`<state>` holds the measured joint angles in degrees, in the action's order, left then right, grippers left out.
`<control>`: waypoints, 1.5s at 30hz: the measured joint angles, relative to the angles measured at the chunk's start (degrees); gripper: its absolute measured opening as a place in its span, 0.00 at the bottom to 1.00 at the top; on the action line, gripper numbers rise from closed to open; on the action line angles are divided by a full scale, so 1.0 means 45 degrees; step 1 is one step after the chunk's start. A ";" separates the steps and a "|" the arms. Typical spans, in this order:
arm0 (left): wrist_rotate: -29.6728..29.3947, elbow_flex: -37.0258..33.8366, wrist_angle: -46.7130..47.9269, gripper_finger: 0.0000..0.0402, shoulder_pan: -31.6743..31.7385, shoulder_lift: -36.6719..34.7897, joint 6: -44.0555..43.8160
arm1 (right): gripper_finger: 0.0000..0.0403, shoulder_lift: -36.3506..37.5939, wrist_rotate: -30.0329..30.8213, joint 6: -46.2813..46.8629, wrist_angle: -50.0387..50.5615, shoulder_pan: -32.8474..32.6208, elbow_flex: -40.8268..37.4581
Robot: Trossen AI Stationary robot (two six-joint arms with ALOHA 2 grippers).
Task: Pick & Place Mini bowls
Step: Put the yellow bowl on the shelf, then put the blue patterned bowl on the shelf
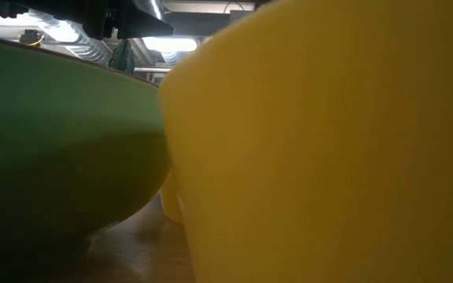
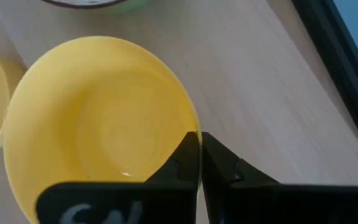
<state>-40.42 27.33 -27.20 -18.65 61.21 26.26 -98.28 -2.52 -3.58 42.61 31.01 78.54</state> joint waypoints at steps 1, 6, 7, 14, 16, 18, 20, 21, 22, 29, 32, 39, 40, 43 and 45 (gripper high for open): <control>0.0000 0.0000 0.0000 0.02 0.0000 0.0000 0.0004 | 0.01 0.0000 0.0000 0.0025 0.0001 0.0054 0.0000; 0.0000 0.0000 0.0000 0.01 0.0000 0.0000 -0.0001 | 0.01 0.0000 -0.0010 -0.0220 0.0041 0.0129 0.0000; 0.0000 0.0000 0.0000 0.01 0.0000 0.0001 -0.0001 | 0.01 0.0000 -0.0010 -0.0231 0.0050 0.0129 0.0000; 0.0000 0.0000 0.0000 0.02 0.0000 0.0000 -0.0005 | 0.11 0.0000 0.0153 -0.0298 0.0074 0.0129 0.0000; 0.0000 0.0000 0.0000 0.02 0.0000 0.0000 -0.0006 | 0.17 0.0000 0.0474 -0.0273 0.0074 0.0129 0.0000; 0.0000 0.0000 0.0000 0.02 0.0000 0.0000 -0.0006 | 0.23 0.0000 0.0826 -0.0183 0.0084 0.0129 0.0000; 0.0000 0.0000 0.0000 0.01 0.0000 0.0000 -0.0002 | 0.28 0.0009 0.1085 -0.0293 0.0094 0.0129 0.0000; 0.0003 0.0000 0.0000 0.01 0.0000 0.0000 -0.0001 | 0.31 0.0050 0.1224 -0.0328 0.0098 0.0129 0.0000; 0.0001 0.0000 0.0000 0.01 0.0000 0.0000 -0.0004 | 0.33 0.0105 0.1333 -0.0358 0.0103 0.0129 0.0000; 0.0005 0.0000 0.0000 0.02 0.0000 0.0000 -0.0015 | 0.44 0.0825 0.1107 -0.0140 0.1200 -0.0022 0.1204; 0.0100 0.0000 0.0000 0.02 0.0000 0.0000 -0.0012 | 0.43 0.1728 0.0358 -0.0809 0.0616 -0.0882 0.1302; 0.0384 0.0000 -0.0002 0.00 0.0000 0.0002 -0.0008 | 0.19 0.5039 -0.1451 -0.1692 -0.1875 -0.3851 0.0627; 0.0384 0.0000 0.0000 0.00 0.0000 0.0003 -0.0010 | 0.13 0.5500 -0.1776 -0.1633 -0.2101 -0.4166 0.0470; 0.0382 0.0000 0.0000 0.01 0.0000 0.0001 -0.0015 | 0.03 0.6912 -0.2842 -0.1231 -0.2860 -0.5048 -0.0340; 0.0381 0.0000 0.0000 0.01 0.0000 0.0005 -0.0014 | 0.03 0.7866 -0.3015 -0.0668 -0.3552 -0.5642 -0.1114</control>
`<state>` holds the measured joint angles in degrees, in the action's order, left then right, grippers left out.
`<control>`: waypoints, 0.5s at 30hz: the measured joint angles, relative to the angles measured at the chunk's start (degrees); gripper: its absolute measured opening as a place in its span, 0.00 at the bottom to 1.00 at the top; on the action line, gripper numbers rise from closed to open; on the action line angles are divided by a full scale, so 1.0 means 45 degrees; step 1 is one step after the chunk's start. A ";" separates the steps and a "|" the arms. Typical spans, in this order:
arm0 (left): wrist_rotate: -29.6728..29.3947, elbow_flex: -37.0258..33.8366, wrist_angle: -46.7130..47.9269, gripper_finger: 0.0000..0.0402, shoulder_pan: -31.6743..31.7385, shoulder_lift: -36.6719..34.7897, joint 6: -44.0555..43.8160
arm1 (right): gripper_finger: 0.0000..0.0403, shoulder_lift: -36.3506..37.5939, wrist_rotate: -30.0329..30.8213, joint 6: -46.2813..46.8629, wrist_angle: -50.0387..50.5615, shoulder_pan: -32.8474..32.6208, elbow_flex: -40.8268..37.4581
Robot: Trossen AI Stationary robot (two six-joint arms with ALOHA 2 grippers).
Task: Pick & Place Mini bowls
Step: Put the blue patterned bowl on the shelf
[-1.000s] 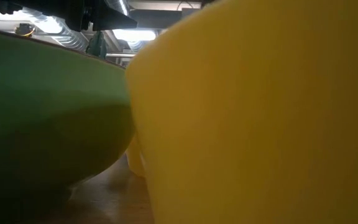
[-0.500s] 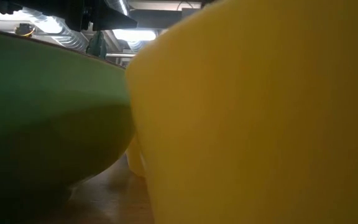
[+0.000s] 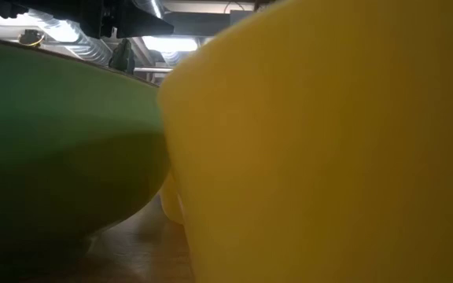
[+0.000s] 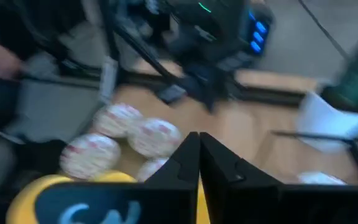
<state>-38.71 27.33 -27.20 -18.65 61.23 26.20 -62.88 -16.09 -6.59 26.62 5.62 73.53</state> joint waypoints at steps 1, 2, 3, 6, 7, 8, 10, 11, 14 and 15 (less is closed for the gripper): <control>0.0000 0.0000 -0.0003 0.02 0.0000 0.0000 -0.0003 | 0.03 0.0514 -0.0039 0.0142 -0.0270 -0.0269 -0.0474; -0.0001 0.0000 -0.0002 0.02 0.0000 0.0000 -0.0006 | 0.03 0.1035 -0.0044 0.0241 -0.0613 -0.0513 -0.1049; -0.0001 0.0000 0.0001 0.02 0.0000 0.0000 0.0000 | 0.02 0.1601 -0.0019 0.0381 -0.1048 -0.0778 -0.1689; -0.0003 0.0000 0.0000 0.01 0.0000 0.0000 0.0004 | 0.01 0.3242 0.0003 0.0888 -0.2620 -0.1552 -0.4232; -0.0003 0.0000 -0.0012 0.01 0.0000 0.0000 0.0016 | 0.02 0.3721 0.0054 0.1095 -0.3114 -0.1780 -0.5173; 0.0001 0.0000 -0.0095 0.01 0.0000 0.0000 0.0079 | 0.02 0.4207 0.0278 0.1338 -0.3591 -0.1976 -0.6140; 0.0002 0.0000 -0.0343 0.01 0.0000 0.0000 0.0311 | 0.02 0.5072 0.0891 0.1642 -0.4537 -0.2198 -0.7927; -0.0001 0.0000 -0.0384 0.01 0.0000 0.0000 0.0386 | 0.02 0.5441 0.1005 0.1689 -0.5111 -0.2235 -0.8738; -0.0003 0.0000 -0.0350 0.01 0.0000 0.0000 0.0451 | 0.01 0.6276 0.0436 0.1428 -0.7747 -0.2233 -1.1125; -0.0003 0.0000 -0.0359 0.01 0.0000 0.0000 0.0455 | 0.01 0.6471 -0.0014 0.1275 -0.8820 -0.2233 -1.1843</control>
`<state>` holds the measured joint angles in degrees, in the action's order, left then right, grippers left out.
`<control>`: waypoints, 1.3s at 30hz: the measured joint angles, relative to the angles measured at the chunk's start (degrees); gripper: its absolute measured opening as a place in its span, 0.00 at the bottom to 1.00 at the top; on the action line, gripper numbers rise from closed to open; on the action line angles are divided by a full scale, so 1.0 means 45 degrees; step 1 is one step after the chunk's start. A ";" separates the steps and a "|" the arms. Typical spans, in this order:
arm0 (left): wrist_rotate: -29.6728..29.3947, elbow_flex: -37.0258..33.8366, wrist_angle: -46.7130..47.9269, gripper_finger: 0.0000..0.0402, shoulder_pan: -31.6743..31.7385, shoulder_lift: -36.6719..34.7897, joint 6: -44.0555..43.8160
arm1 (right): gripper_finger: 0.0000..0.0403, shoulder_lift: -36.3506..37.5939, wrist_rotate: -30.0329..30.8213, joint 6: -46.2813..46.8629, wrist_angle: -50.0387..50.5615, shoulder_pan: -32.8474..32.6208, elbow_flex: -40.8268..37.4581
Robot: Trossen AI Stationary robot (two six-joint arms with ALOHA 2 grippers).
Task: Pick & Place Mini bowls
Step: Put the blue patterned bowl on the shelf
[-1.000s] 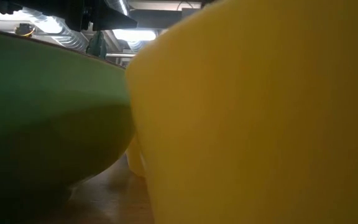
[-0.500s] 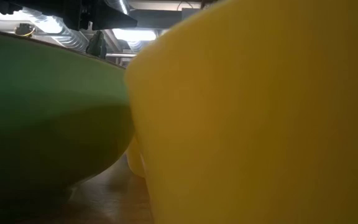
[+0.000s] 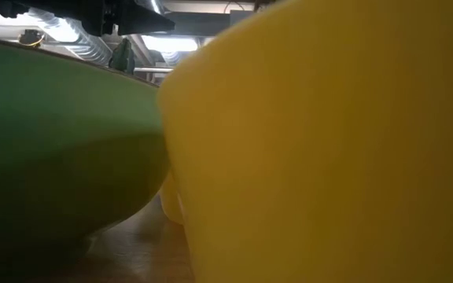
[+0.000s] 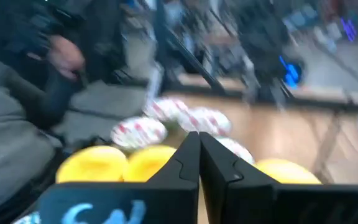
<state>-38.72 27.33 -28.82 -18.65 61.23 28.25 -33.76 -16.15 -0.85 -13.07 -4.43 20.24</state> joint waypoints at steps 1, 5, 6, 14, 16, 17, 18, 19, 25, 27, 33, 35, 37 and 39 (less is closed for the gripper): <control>0.0000 0.0000 0.0014 0.02 0.0000 0.0000 0.0000 | 0.01 0.0159 -0.0282 -0.0049 -0.0981 -0.0005 -0.0544; -0.0054 0.0000 0.0038 0.02 0.0000 0.0000 0.0059 | 0.01 0.0497 -0.0327 -0.0246 -0.2247 0.0003 -0.1715; -0.0093 0.0000 0.0060 0.02 0.0000 0.0000 -0.0019 | 0.01 0.0537 -0.0330 -0.0122 -0.2391 0.0005 -0.1741; -0.0165 0.0000 0.0497 0.01 0.0000 0.0000 -0.1482 | 0.02 0.0488 -0.0333 0.0020 -0.2827 -0.0277 -0.1741; -0.0011 0.0000 0.0491 0.02 0.0000 0.0016 -0.1737 | 0.02 0.0342 -0.0339 -0.0176 -0.2853 -0.0277 -0.1741; 0.0068 0.0000 0.0515 0.02 0.0000 0.0024 -0.1749 | 0.02 0.0285 -0.0368 -0.0296 -0.2976 -0.0277 -0.1741; 0.0068 0.0000 0.0519 0.02 0.0000 0.0024 -0.1768 | 0.02 0.0244 -0.0392 -0.0434 -0.3174 -0.0277 -0.1746; 0.0067 0.0000 0.0476 0.02 0.0000 0.0024 -0.1773 | 0.02 0.0200 -0.0400 -0.0514 -0.3454 -0.0277 -0.1746; -0.0006 0.0000 0.0447 0.01 0.0000 0.0024 -0.1408 | 0.01 0.0157 -0.0415 -0.0580 -0.3435 -0.0260 -0.1746; -0.0112 0.0000 0.0457 0.00 0.0000 0.0024 -0.1598 | 0.02 0.0102 -0.0336 -0.0555 -0.3405 -0.0252 -0.1746; -0.0135 0.0000 0.0646 0.01 0.0000 0.0024 -0.2026 | 0.02 -0.0071 0.0558 -0.0205 -0.3278 -0.0252 -0.1746; -0.0136 0.0000 0.0656 0.01 0.0000 0.0024 -0.2264 | 0.02 -0.0158 0.0863 -0.0204 -0.3184 -0.0252 -0.1746; -0.0136 0.0000 0.0737 0.01 0.0000 0.0024 -0.2322 | 0.01 -0.0347 0.1049 -0.0237 -0.3114 -0.0252 -0.1746; -0.0134 0.0000 0.0816 0.01 0.0000 0.0024 -0.2320 | 0.01 -0.0495 0.1218 -0.0197 -0.3139 -0.0252 -0.1746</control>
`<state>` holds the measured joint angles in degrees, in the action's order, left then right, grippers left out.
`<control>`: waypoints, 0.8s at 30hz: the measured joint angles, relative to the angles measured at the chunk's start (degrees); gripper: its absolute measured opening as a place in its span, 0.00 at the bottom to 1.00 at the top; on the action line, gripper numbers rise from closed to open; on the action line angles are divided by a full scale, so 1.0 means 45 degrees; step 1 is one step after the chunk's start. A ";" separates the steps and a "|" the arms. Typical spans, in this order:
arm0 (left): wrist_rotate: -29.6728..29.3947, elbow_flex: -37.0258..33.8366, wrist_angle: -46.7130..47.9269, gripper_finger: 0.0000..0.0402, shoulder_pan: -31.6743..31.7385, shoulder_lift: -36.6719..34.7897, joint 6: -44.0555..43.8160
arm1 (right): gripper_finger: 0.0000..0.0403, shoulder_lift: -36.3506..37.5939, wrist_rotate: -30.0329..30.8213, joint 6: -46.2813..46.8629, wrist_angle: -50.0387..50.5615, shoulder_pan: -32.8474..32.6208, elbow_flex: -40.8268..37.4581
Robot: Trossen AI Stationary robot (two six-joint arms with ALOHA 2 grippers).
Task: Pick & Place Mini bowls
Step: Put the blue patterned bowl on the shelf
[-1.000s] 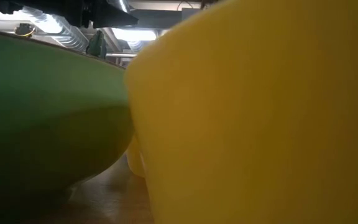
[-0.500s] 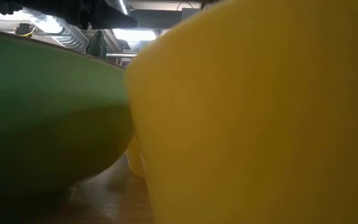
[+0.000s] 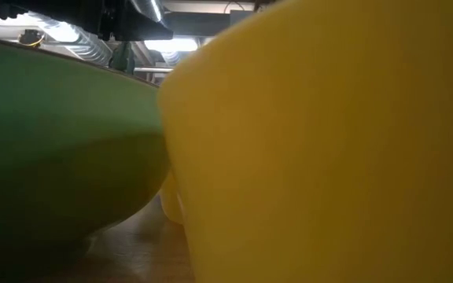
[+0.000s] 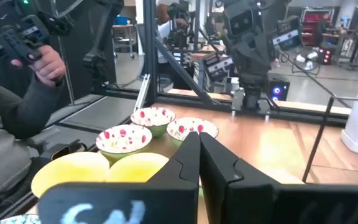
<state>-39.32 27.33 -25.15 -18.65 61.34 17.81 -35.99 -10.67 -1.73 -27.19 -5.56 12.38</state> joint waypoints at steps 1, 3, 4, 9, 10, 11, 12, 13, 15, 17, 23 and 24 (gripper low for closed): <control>0.0022 0.0000 -0.0046 0.00 0.0000 0.0000 -0.0036 | 0.01 -0.0058 0.0116 0.0009 -0.0091 0.0000 0.0000; 0.0139 0.0000 -0.0074 0.00 -0.0005 0.0000 -0.0114 | 0.02 -0.0087 0.0215 -0.0023 -0.0162 0.0001 0.0000; 0.0188 0.0000 -0.0061 0.01 -0.0005 0.0000 -0.0182 | 0.02 -0.0080 0.0244 -0.0065 -0.0178 0.0007 0.0000; 0.0718 0.0000 0.0538 0.01 -0.0270 -0.0005 -0.1149 | 0.01 0.0109 0.0228 -0.0387 -0.0162 0.0303 0.0118; 0.1170 0.0000 0.0796 0.01 -0.0357 -0.0005 -0.1187 | 0.01 0.0112 0.0115 -0.0385 -0.0159 0.0384 0.0155; 0.1639 0.0000 0.0971 0.01 -0.0454 -0.0005 -0.1220 | 0.01 0.0112 -0.0045 -0.0387 -0.0157 0.0466 0.0202; 0.2015 0.0000 0.1032 0.00 -0.0537 0.0000 -0.1227 | 0.01 0.0112 -0.0217 -0.0385 -0.0156 0.0545 0.0244; 0.2251 0.0000 0.1010 0.00 -0.0621 0.0000 -0.1262 | 0.02 0.0112 -0.0372 -0.0385 -0.0155 0.0603 0.0278; 0.2315 0.0000 0.0730 0.01 -0.0815 -0.0005 -0.1632 | 0.02 0.0112 -0.0528 -0.0416 -0.0070 0.0671 0.0291; 0.2177 0.0036 0.0765 0.01 -0.1033 -0.0097 -0.2328 | 0.03 0.0107 -0.0535 -0.0493 0.0157 0.0739 0.0291; 0.1828 0.0912 0.3315 0.01 -0.1961 -0.0107 -0.5030 | 0.01 0.0107 -0.0535 -0.0817 0.0397 0.0797 0.0291; 0.1742 0.0987 0.3525 0.00 -0.2168 -0.0107 -0.5299 | 0.01 0.0107 -0.0535 -0.0813 0.0397 0.0797 0.0291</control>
<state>-31.48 31.77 -9.28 -28.41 60.86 -6.04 -35.51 -13.08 -5.39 -25.41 -1.98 13.69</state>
